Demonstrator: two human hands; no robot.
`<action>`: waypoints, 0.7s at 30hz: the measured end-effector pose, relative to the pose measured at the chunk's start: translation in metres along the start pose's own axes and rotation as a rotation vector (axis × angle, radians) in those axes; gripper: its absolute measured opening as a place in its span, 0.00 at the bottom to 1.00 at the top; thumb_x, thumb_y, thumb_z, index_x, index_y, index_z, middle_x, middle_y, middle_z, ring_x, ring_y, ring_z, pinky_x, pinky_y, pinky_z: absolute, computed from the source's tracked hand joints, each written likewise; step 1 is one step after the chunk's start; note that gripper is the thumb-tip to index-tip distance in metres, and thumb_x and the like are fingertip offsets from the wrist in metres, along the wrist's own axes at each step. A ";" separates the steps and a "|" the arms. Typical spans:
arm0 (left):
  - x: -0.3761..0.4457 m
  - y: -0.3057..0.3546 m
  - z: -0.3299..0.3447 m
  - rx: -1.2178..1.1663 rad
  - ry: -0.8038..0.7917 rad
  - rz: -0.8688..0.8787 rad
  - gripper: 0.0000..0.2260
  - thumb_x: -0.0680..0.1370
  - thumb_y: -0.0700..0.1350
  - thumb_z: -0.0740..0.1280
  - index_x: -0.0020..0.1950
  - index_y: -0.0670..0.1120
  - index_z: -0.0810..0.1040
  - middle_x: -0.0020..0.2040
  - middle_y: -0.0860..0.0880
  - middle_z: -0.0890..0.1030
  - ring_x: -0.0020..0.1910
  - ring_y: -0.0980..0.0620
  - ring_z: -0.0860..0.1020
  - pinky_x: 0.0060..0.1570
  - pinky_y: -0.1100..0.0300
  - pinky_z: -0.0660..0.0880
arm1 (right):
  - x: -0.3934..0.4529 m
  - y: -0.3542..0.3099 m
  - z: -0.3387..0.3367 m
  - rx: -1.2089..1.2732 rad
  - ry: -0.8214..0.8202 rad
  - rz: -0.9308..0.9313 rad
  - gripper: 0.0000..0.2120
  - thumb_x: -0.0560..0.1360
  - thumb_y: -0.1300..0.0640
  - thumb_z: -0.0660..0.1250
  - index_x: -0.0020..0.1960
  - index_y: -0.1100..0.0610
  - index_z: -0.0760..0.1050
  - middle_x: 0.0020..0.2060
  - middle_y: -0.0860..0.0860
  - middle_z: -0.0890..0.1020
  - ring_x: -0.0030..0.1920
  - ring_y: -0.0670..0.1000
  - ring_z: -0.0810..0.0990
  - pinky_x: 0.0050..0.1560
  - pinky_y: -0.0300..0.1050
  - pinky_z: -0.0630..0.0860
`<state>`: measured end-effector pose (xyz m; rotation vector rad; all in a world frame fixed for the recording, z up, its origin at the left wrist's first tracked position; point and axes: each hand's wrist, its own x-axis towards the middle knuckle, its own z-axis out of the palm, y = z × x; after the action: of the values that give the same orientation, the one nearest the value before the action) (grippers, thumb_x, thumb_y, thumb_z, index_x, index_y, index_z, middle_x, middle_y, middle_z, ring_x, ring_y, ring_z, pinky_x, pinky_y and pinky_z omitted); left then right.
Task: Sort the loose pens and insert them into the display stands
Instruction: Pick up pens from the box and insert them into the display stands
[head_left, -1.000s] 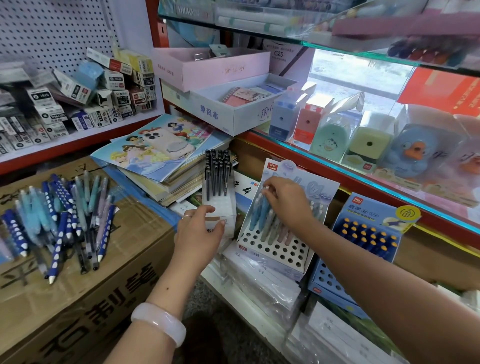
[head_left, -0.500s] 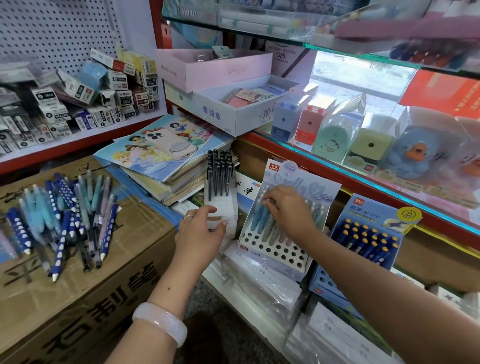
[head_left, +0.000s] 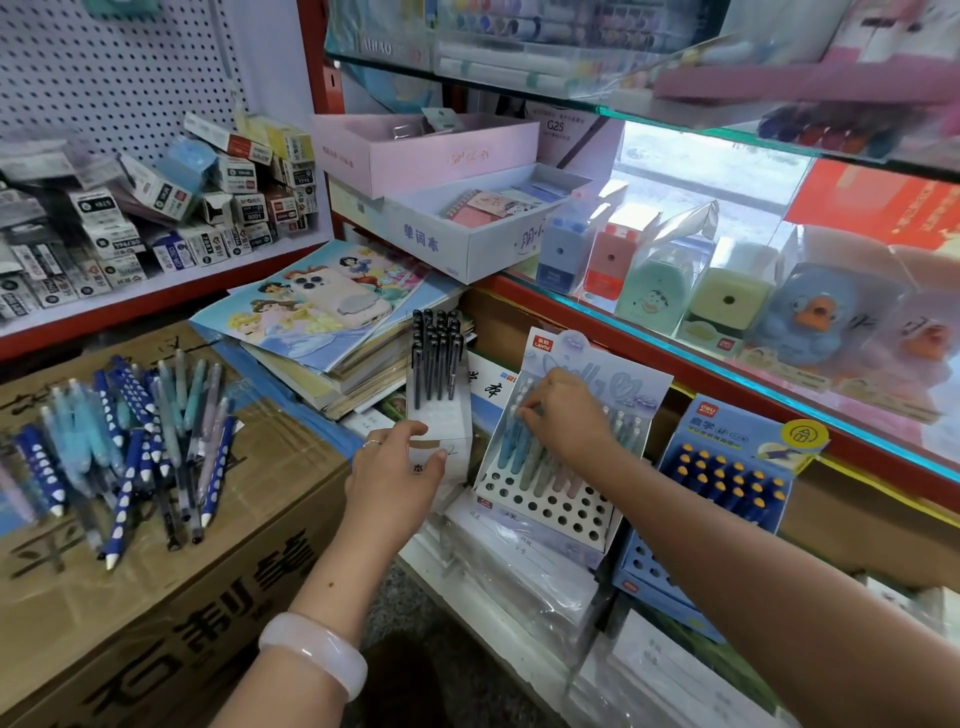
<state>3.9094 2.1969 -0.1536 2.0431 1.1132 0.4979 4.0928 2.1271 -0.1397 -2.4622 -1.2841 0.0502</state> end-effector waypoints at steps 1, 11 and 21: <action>0.000 0.000 -0.001 -0.009 0.003 0.000 0.15 0.78 0.50 0.62 0.64 0.52 0.70 0.65 0.46 0.69 0.65 0.46 0.66 0.63 0.47 0.66 | -0.001 -0.001 -0.002 0.037 0.004 0.007 0.11 0.77 0.55 0.64 0.56 0.57 0.80 0.54 0.54 0.75 0.56 0.52 0.72 0.56 0.44 0.70; 0.013 -0.007 -0.091 0.184 0.127 0.116 0.17 0.77 0.50 0.63 0.66 0.51 0.70 0.65 0.48 0.71 0.66 0.48 0.67 0.61 0.55 0.66 | 0.010 -0.100 -0.018 0.215 -0.124 -0.269 0.13 0.78 0.53 0.62 0.59 0.55 0.78 0.54 0.50 0.81 0.51 0.47 0.77 0.54 0.41 0.74; -0.021 -0.149 -0.250 -0.058 0.394 -0.408 0.12 0.78 0.42 0.64 0.60 0.39 0.73 0.46 0.44 0.75 0.38 0.49 0.71 0.35 0.59 0.65 | 0.016 -0.248 0.048 0.321 -0.349 -0.462 0.15 0.80 0.55 0.59 0.63 0.59 0.75 0.58 0.55 0.79 0.53 0.51 0.76 0.50 0.38 0.68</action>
<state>3.6583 2.3371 -0.1045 1.6415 1.6804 0.7277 3.8975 2.2840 -0.1001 -1.8930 -1.8008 0.5394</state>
